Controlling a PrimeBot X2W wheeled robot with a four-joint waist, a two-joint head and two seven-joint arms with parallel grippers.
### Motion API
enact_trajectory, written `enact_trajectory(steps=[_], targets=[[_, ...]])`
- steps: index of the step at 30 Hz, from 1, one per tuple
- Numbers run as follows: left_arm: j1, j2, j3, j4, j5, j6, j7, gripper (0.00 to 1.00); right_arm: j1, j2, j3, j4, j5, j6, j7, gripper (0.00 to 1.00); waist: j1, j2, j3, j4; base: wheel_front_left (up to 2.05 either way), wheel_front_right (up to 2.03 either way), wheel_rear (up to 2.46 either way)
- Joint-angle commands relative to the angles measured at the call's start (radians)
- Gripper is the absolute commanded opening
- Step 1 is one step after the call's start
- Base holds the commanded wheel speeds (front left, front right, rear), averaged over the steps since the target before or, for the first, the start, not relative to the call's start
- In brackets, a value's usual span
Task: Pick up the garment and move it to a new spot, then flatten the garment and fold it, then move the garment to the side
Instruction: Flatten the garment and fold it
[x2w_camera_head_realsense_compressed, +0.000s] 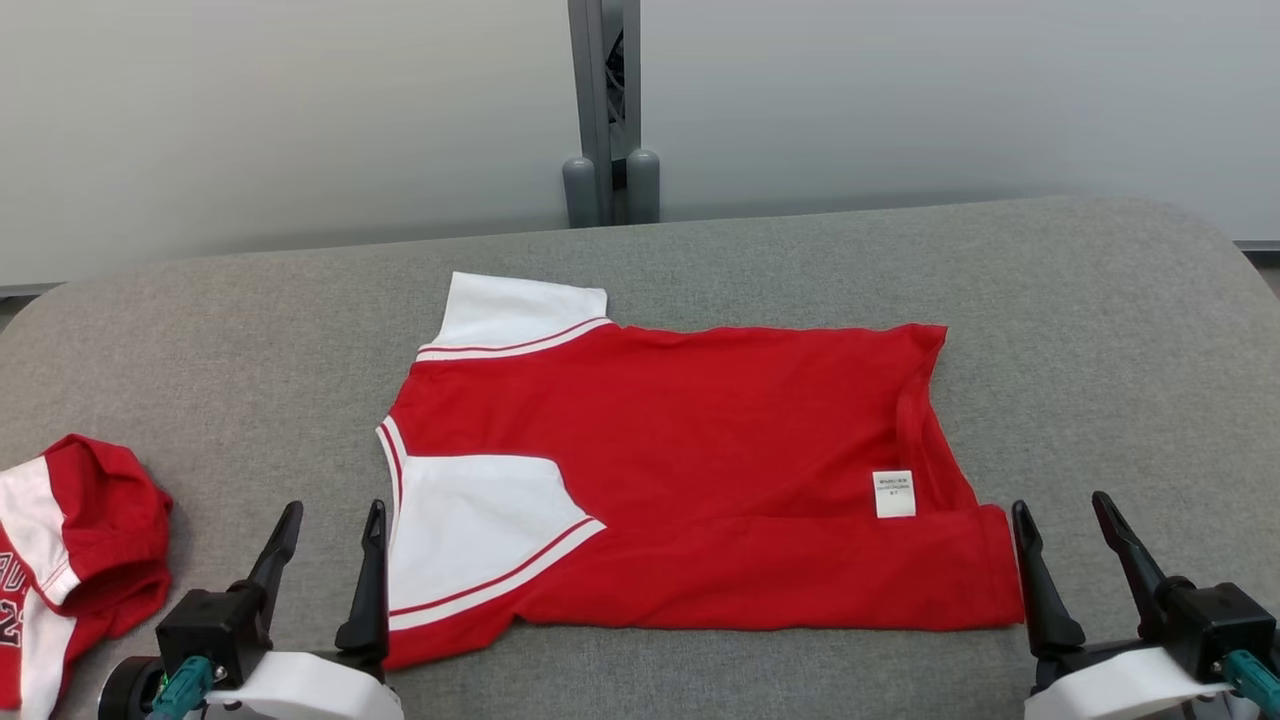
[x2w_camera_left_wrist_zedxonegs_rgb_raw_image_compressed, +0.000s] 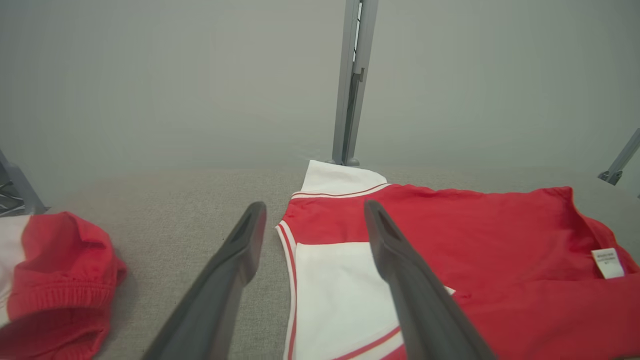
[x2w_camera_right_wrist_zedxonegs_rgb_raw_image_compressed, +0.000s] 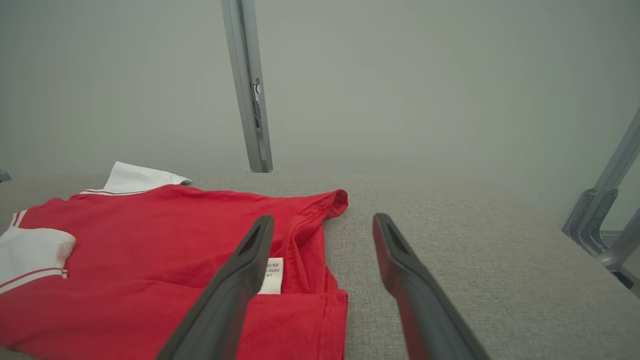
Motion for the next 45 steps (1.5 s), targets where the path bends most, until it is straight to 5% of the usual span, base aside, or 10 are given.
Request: enact_trajectory(steps=[1, 24, 25, 26, 27, 28, 37, 45], targets=[[-0.015, 0.001, -0.003, 0.002, 0.001, 0.003, 0.007, 1.00, -0.002, -0.002, -0.003, 0.001, -0.001, 0.000, 0.006, 1.00, 0.0001, 0.0000, 0.006, 0.001, 0.00, 0.00, 0.00], [-0.110, -0.123, -0.030, 0.453, -0.216, -0.181, 0.162, 1.00, -0.193, -0.042, 0.136, 0.467, 0.086, 0.000, 0.030, 1.00, 0.0001, 0.0000, 0.138, -0.005, 0.00, 0.00, 0.00], [-0.113, -0.126, -0.036, 0.471, -0.219, -0.187, 0.177, 1.00, -0.199, -0.043, 0.148, 0.482, 0.098, 0.000, 0.033, 0.58, 0.0001, 0.0000, 0.139, -0.006, 0.00, 0.00, 0.00], [-0.116, -0.131, -0.043, 0.487, -0.230, -0.199, 0.192, 0.95, -0.204, -0.043, 0.158, 0.493, 0.112, 0.000, 0.034, 0.44, 0.0001, 0.0000, 0.142, -0.007, 0.00, 0.00, 0.00], [-0.119, -0.135, -0.049, 0.498, -0.234, -0.210, 0.202, 0.43, -0.209, -0.047, 0.164, 0.499, 0.121, 0.000, 0.030, 0.11, 0.0001, 0.0000, 0.143, -0.008, 0.00, 0.00, 0.00], [-0.121, -0.136, -0.055, 0.505, -0.234, -0.216, 0.210, 0.00, -0.212, -0.050, 0.169, 0.506, 0.131, 0.000, 0.027, 0.00, 0.0001, 0.0000, 0.144, -0.009, 0.00, 0.00, 0.00], [-0.061, -0.080, -0.040, 0.405, -0.241, -0.206, 0.196, 0.00, -0.153, -0.087, 0.166, 0.443, 0.218, -0.002, 0.027, 0.00, 0.0001, 0.0000, 0.105, 0.007, 0.00, 0.00, 0.00], [0.100, -0.010, -0.037, 0.192, -0.259, -0.137, 0.261, 0.00, 0.016, -0.100, 0.102, 0.297, 0.238, -0.002, 0.127, 0.00, 0.0001, 0.0000, 0.061, 0.018, 0.00, 0.00, 0.00]])
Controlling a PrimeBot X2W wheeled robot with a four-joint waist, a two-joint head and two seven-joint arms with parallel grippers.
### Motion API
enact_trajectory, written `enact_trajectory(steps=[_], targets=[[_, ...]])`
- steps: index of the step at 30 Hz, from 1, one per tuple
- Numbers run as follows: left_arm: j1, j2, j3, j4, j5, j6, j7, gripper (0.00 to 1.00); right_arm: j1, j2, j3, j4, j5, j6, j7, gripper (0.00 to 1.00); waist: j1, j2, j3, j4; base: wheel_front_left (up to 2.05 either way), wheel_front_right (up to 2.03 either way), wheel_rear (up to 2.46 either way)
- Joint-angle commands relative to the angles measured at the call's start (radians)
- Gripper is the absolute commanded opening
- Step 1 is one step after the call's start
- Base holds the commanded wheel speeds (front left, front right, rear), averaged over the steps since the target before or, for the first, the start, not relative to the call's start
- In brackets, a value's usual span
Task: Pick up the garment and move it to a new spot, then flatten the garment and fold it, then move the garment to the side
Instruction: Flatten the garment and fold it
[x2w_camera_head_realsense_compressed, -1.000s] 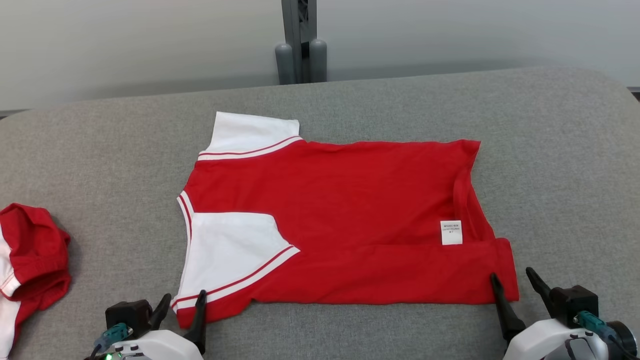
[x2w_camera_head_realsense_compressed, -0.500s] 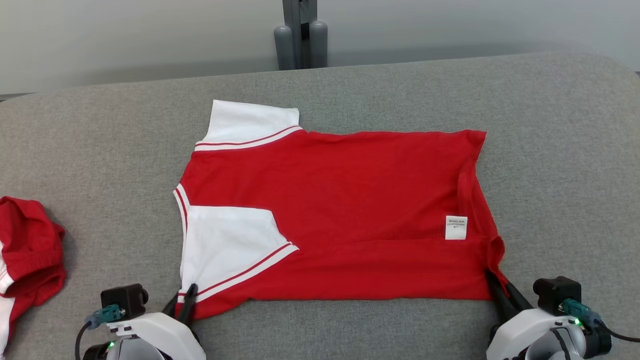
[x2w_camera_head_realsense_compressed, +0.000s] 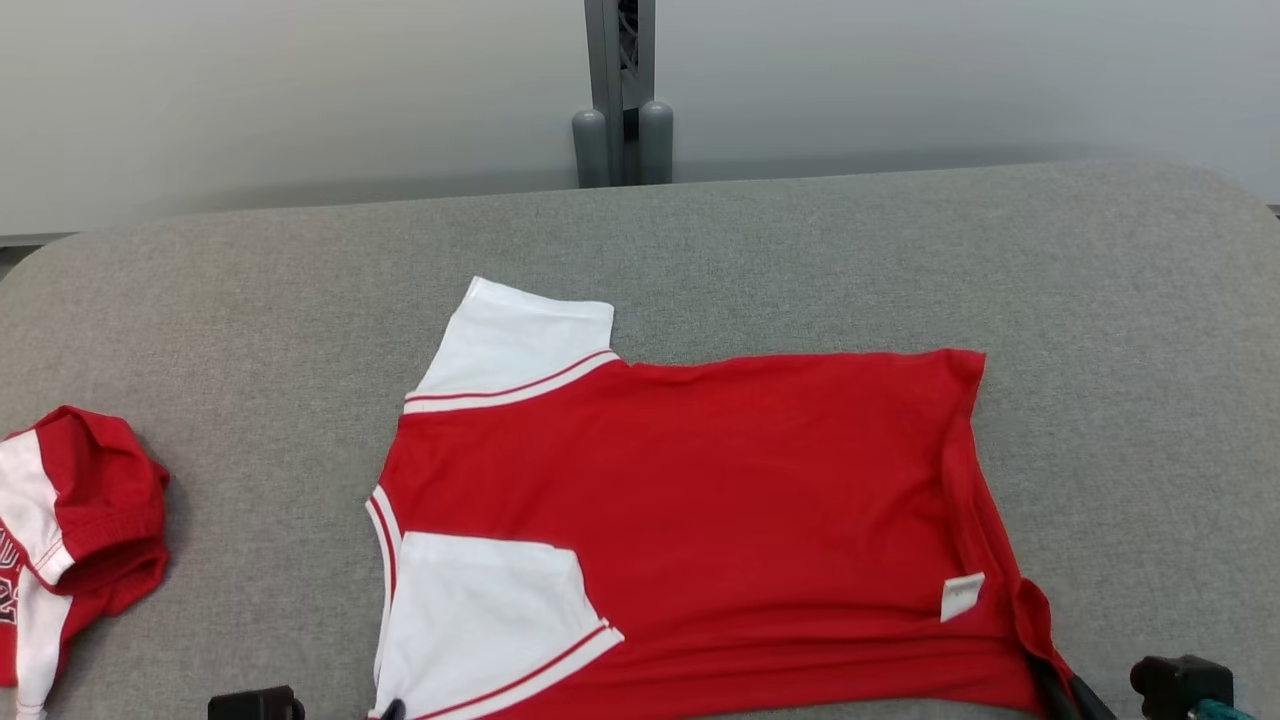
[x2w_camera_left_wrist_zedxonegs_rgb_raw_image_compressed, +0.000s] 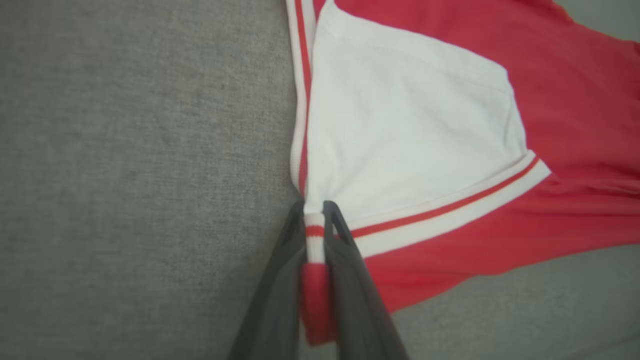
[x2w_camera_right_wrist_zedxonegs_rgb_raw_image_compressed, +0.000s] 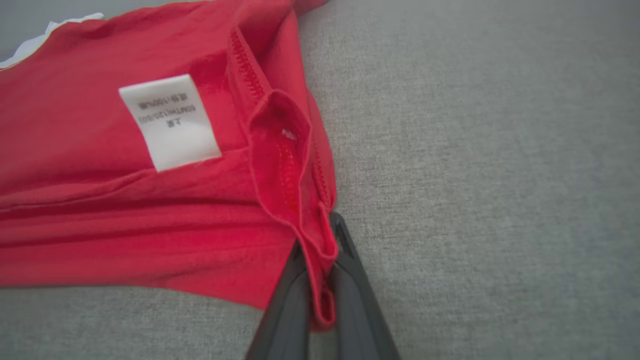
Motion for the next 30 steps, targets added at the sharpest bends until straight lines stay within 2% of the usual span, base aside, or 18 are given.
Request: enact_trajectory(steps=[1, 2, 3, 4, 5, 12, 21, 26, 30], targets=[[0.036, 0.022, 0.009, -0.027, -0.009, 0.025, 0.011, 0.00, 0.040, -0.004, -0.026, -0.025, -0.005, -0.003, 0.023, 0.00, 0.0000, -0.0001, -0.013, 0.001, 0.00, 0.00, 0.00], [0.050, 0.027, 0.008, -0.041, -0.012, 0.031, 0.018, 0.00, 0.053, 0.003, -0.034, -0.040, -0.005, -0.003, 0.033, 0.00, 0.0000, -0.0001, -0.015, -0.001, 0.00, 0.00, 0.00], [0.060, 0.031, 0.010, -0.053, -0.015, 0.037, 0.022, 0.12, 0.063, 0.009, -0.040, -0.052, -0.005, -0.003, 0.040, 0.15, 0.0000, -0.0001, -0.021, -0.003, 0.00, 0.00, 0.00], [0.068, 0.036, 0.012, -0.062, -0.009, 0.050, 0.021, 0.78, 0.076, 0.013, -0.044, -0.065, -0.011, -0.003, 0.047, 0.56, 0.0000, -0.0001, -0.027, -0.004, 0.00, 0.00, 0.00], [0.073, 0.037, 0.014, -0.072, -0.003, 0.057, 0.015, 1.00, 0.084, 0.016, -0.049, -0.075, -0.016, -0.003, 0.052, 1.00, 0.0000, -0.0001, -0.029, -0.005, 0.00, 0.00, 0.00], [0.045, 0.052, 0.049, -0.135, 0.053, 0.117, -0.061, 1.00, 0.092, 0.043, -0.126, -0.167, -0.051, -0.002, 0.030, 1.00, 0.0000, -0.0001, -0.034, -0.013, 0.00, 0.00, 0.00], [-0.080, 0.082, 0.068, -0.201, 0.144, 0.134, -0.128, 1.00, 0.031, 0.066, -0.199, -0.248, -0.082, -0.002, -0.004, 1.00, 0.0000, -0.0001, -0.029, -0.022, 0.00, 0.00, 0.00], [-0.230, 0.085, 0.057, -0.195, 0.193, 0.114, -0.118, 1.00, -0.075, 0.060, -0.192, -0.226, -0.074, -0.002, 0.001, 1.00, 0.0000, -0.0001, -0.004, -0.035, 0.00, 0.00, 0.00], [-0.385, 0.066, 0.031, -0.126, 0.208, 0.068, -0.086, 1.00, -0.185, 0.042, -0.156, -0.173, -0.061, -0.002, 0.006, 1.00, 0.0000, -0.0001, 0.039, -0.047, 0.00, 0.00, 0.00]])
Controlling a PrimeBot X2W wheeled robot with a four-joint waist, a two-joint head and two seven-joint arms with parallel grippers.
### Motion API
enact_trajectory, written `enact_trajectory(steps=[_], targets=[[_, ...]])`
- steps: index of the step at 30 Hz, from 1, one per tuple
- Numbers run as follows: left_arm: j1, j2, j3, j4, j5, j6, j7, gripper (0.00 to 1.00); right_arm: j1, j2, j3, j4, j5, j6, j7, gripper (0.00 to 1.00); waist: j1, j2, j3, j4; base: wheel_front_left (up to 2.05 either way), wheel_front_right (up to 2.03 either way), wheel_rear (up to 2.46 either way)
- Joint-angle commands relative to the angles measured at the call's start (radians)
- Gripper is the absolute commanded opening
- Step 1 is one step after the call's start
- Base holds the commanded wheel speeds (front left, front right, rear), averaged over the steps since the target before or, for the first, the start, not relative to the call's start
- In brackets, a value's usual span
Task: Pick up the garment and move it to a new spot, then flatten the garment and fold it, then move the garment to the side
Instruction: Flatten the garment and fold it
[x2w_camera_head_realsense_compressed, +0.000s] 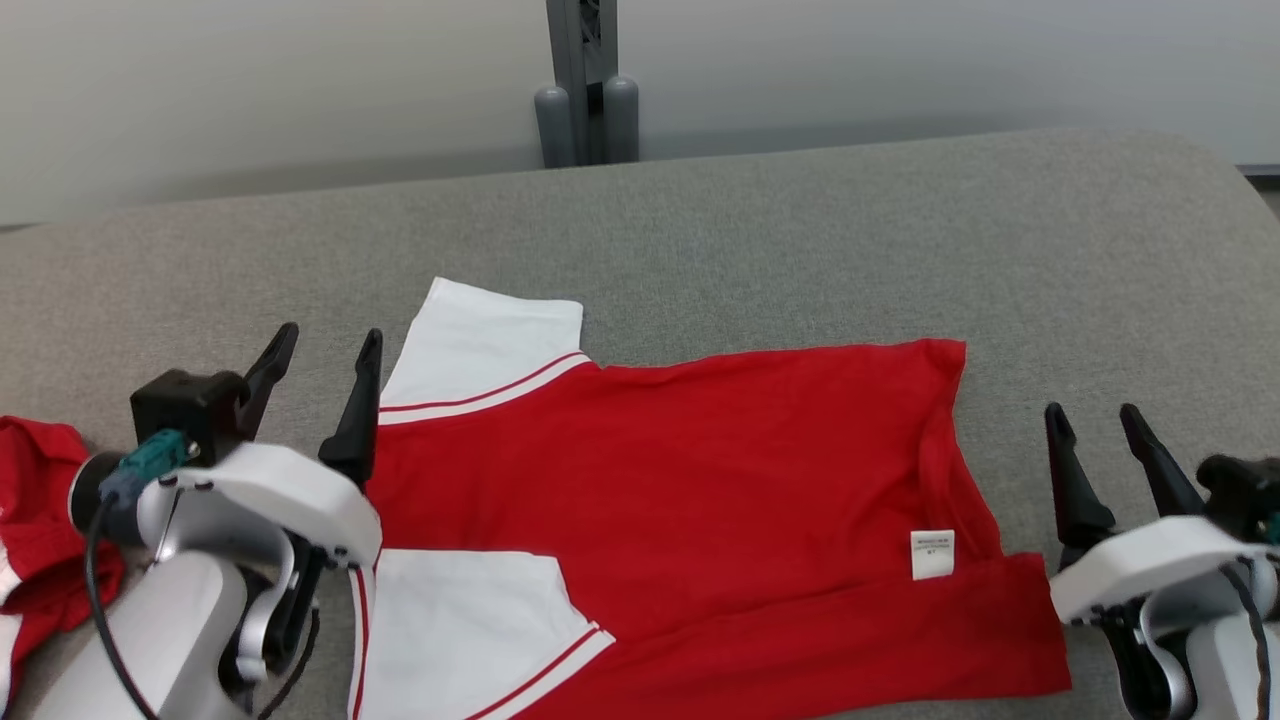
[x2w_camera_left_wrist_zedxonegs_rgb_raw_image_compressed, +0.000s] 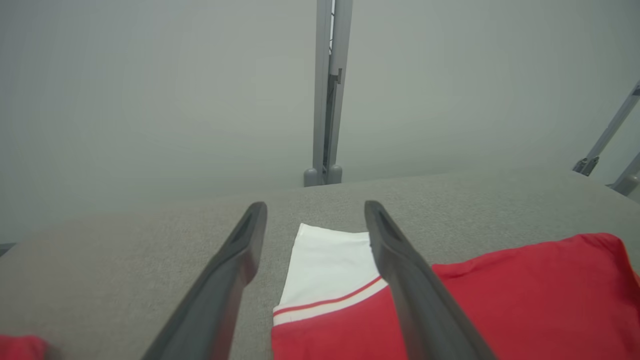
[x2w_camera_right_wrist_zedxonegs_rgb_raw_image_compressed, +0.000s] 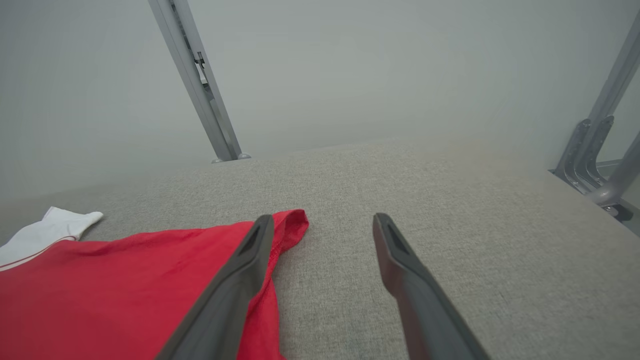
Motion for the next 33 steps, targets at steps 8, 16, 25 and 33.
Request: enact_trajectory(steps=[8, 16, 25, 33], targets=[[-0.316, -0.070, -0.072, 0.285, -0.016, -0.154, 0.121, 1.00, -0.240, -0.059, 0.124, 0.175, 0.076, 0.000, -0.006, 1.00, 0.0000, 0.0000, 0.144, -0.040, 0.00, 0.00, 0.00], [-0.536, -0.137, -0.080, 0.620, -0.053, -0.258, 0.165, 1.00, -0.430, -0.109, 0.301, 0.317, 0.162, 0.000, 0.006, 1.00, 0.0000, 0.0000, 0.265, -0.073, 0.00, 0.00, 0.00], [-0.676, -0.167, -0.101, 0.916, -0.076, -0.351, 0.247, 1.00, -0.561, -0.138, 0.500, 0.406, 0.276, 0.000, 0.042, 1.00, 0.0000, 0.0000, 0.327, -0.102, 0.00, 0.00, 0.00], [-0.735, -0.200, -0.115, 1.021, -0.086, -0.387, 0.228, 0.00, -0.615, -0.183, 0.602, 0.421, 0.365, 0.000, -0.003, 0.00, 0.0000, 0.0000, 0.327, -0.103, 0.00, 0.00, 0.00]])
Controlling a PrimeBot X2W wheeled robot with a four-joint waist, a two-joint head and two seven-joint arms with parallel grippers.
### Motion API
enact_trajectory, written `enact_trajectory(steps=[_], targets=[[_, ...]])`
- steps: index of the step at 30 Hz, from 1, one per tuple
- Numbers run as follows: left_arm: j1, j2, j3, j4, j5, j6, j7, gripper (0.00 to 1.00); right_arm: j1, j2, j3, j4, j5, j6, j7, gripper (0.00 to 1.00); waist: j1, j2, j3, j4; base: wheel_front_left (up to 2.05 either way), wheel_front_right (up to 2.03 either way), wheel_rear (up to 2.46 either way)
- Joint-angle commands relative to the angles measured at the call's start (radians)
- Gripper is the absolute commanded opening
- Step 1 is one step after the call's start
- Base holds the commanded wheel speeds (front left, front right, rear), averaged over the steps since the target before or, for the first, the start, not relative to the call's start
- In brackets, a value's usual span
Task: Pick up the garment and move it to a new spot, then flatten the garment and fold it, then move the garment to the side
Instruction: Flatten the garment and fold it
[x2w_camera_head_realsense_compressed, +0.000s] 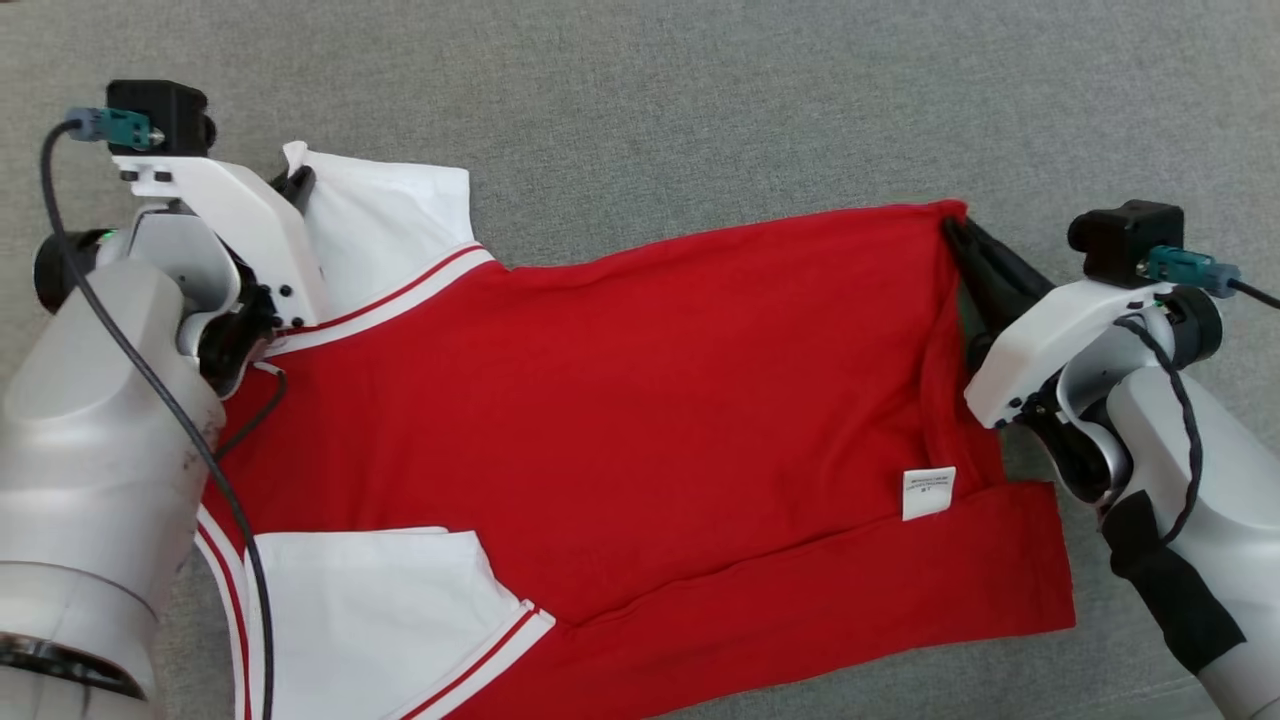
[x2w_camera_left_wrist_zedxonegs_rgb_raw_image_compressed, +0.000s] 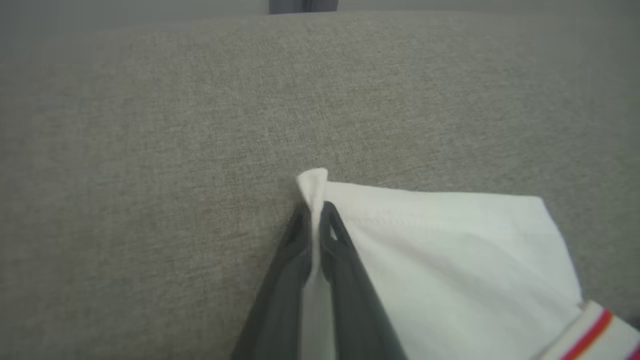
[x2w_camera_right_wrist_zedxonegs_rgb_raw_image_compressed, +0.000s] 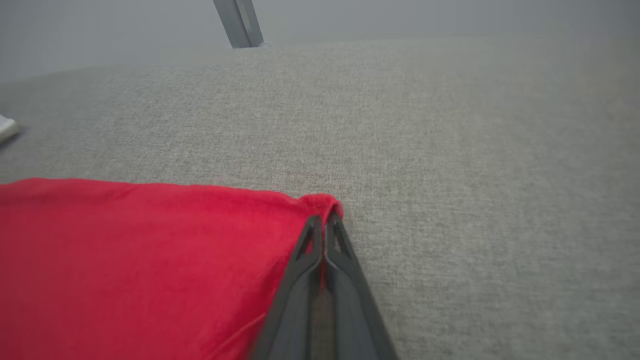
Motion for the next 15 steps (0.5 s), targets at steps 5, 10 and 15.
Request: enact_trajectory(steps=[5, 10, 15], targets=[[-0.002, -0.007, -0.003, 0.010, -0.013, -0.011, -0.068, 0.00, -0.020, -0.043, 0.031, 0.013, 0.027, -0.001, -0.059, 0.00, -0.0001, 0.0000, -0.042, 0.021, 0.00, 0.00, 0.00], [0.023, 0.001, 0.000, -0.032, -0.029, -0.017, -0.174, 0.00, -0.024, -0.093, 0.074, 0.012, -0.001, -0.001, -0.118, 0.00, -0.0001, 0.0000, -0.099, 0.052, 0.00, 0.00, 0.00], [0.094, 0.006, -0.019, -0.155, -0.054, -0.019, -0.256, 0.00, 0.004, -0.143, 0.099, 0.023, -0.043, -0.001, -0.146, 0.00, -0.0001, 0.0000, -0.155, 0.101, 0.00, 0.00, 0.00]])
